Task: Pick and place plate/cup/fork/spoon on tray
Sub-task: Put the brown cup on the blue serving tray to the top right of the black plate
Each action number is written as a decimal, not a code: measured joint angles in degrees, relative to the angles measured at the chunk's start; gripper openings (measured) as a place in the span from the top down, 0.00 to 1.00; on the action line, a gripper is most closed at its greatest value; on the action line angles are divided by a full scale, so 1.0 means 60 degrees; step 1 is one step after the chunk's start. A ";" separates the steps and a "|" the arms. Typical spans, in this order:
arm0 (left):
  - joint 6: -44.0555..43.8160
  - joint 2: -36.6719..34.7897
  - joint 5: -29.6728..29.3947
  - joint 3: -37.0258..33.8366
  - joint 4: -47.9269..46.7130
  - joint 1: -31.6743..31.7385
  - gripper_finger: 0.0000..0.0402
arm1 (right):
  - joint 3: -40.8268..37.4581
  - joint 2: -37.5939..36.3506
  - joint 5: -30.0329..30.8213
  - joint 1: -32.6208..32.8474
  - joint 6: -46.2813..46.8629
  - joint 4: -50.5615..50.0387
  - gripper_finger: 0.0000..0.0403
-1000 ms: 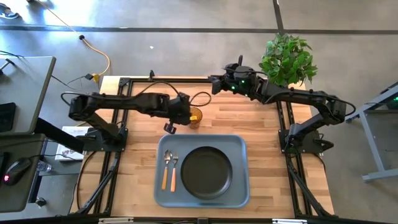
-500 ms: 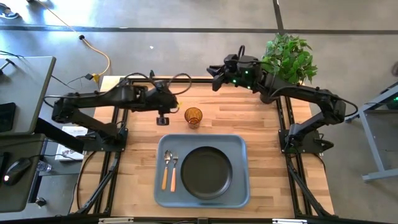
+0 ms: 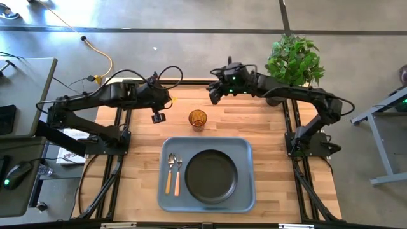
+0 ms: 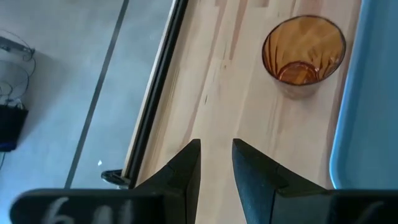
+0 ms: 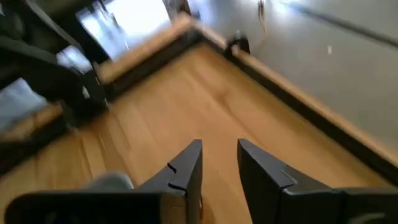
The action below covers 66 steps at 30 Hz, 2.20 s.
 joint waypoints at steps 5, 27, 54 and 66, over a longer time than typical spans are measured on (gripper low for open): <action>-0.0071 -0.0011 0.0000 0.0000 -0.0019 0.0057 0.79 | 0.0000 0.0460 -0.0029 0.0122 0.0259 -0.0235 0.69; -0.0233 -0.0011 0.0084 -0.0003 0.0068 0.0057 0.79 | 0.0000 0.2249 -0.0286 0.0943 0.1283 -0.0757 0.64; -0.0323 -0.0004 0.0131 -0.0004 0.0083 0.0057 0.79 | 0.0000 0.2948 0.0202 0.1192 0.2290 -0.1282 0.79; -0.0323 -0.0004 0.0131 -0.0004 0.0081 0.0057 0.79 | 0.0000 0.2950 0.0198 0.1192 0.2352 -0.1317 0.98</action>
